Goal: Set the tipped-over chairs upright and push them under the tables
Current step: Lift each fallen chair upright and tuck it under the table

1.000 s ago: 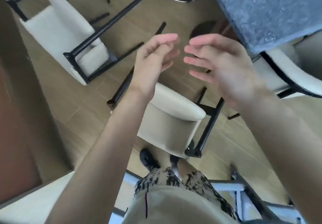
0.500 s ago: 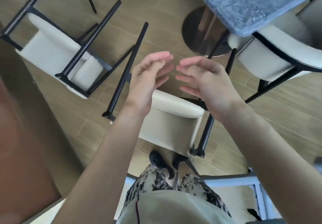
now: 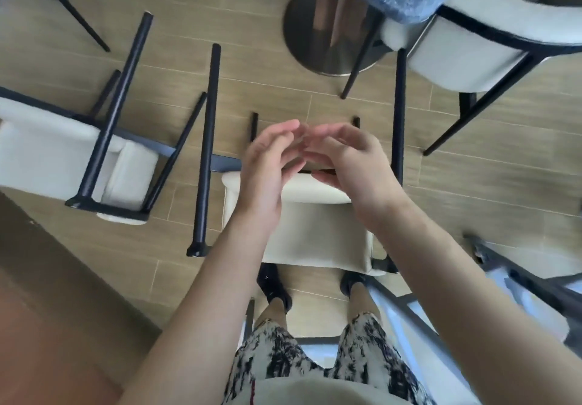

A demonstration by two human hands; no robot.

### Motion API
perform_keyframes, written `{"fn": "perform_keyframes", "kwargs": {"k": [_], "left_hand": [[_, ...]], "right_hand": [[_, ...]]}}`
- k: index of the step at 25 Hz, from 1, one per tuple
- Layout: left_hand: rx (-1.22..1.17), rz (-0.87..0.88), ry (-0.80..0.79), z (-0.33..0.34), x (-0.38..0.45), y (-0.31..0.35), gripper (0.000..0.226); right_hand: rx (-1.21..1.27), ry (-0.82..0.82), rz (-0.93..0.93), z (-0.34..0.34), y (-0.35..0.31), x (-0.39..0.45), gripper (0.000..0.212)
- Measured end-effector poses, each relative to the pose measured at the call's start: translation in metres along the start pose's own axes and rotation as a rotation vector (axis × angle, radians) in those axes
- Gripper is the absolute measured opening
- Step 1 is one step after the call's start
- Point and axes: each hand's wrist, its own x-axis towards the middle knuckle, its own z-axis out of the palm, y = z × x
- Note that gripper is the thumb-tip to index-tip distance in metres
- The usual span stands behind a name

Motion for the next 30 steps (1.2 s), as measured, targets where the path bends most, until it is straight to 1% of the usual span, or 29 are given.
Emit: {"fn": "perform_keyframes", "kwargs": {"k": [2, 5, 9, 12, 14, 15, 16, 18, 19, 20, 21, 23, 24, 25, 26, 28, 30], "left_hand": [[0.016, -0.070, -0.006, -0.021, 0.017, -0.012, 0.023], [0.006, -0.166, 0.046, -0.055, 0.032, -0.042, 0.017], [-0.076, -0.339, 0.154, -0.099, 0.044, -0.110, 0.015], [-0.128, -0.467, 0.264, -0.125, 0.050, -0.168, 0.019], [-0.128, -0.526, 0.303, -0.136, 0.052, -0.201, 0.018], [-0.095, -0.546, 0.305, -0.140, 0.055, -0.217, 0.017], [-0.040, -0.556, 0.305, -0.144, 0.057, -0.231, 0.014], [0.133, -0.553, 0.303, -0.153, 0.065, -0.253, 0.012], [0.258, -0.531, 0.291, -0.159, 0.069, -0.262, 0.013], [0.445, -0.482, 0.248, -0.167, 0.073, -0.270, 0.014], [0.705, -0.415, 0.160, -0.177, 0.077, -0.276, 0.016], [1.281, -0.284, -0.106, -0.199, 0.086, -0.281, 0.024], [1.504, -0.242, -0.219, -0.212, 0.091, -0.282, 0.029], [1.666, -0.230, -0.289, -0.224, 0.097, -0.283, 0.035], [1.799, -0.252, -0.323, -0.237, 0.102, -0.284, 0.042], [2.007, -0.390, -0.360, -0.258, 0.108, -0.283, 0.052], [2.133, -0.522, -0.399, -0.274, 0.106, -0.283, 0.052]], "right_hand": [[0.059, 0.097, 0.050, 0.013, 0.028, 0.008, 0.014], [0.128, 0.200, 0.155, 0.020, 0.071, 0.021, 0.013], [0.163, 0.285, 0.332, 0.009, 0.146, 0.050, 0.011], [0.152, 0.334, 0.468, -0.003, 0.208, 0.076, 0.015], [0.137, 0.342, 0.528, -0.008, 0.242, 0.087, 0.016], [0.088, 0.344, 0.545, -0.012, 0.258, 0.094, 0.015], [-0.024, 0.340, 0.550, -0.016, 0.275, 0.099, 0.015], [-0.327, 0.299, 0.563, -0.029, 0.303, 0.110, 0.022], [-0.476, 0.273, 0.578, -0.038, 0.316, 0.115, 0.031], [-0.605, 0.241, 0.585, -0.050, 0.326, 0.121, 0.040], [-0.716, 0.216, 0.602, -0.062, 0.335, 0.126, 0.046], [-0.954, 0.158, 0.620, -0.086, 0.351, 0.137, 0.047], [-1.119, 0.093, 0.619, -0.097, 0.359, 0.139, 0.044], [-1.307, 0.012, 0.611, -0.106, 0.366, 0.141, 0.043], [-1.477, -0.074, 0.593, -0.113, 0.373, 0.142, 0.045], [-1.603, -0.149, 0.643, -0.126, 0.386, 0.140, 0.055], [-1.749, -0.217, 0.657, -0.133, 0.396, 0.135, 0.060]]}}
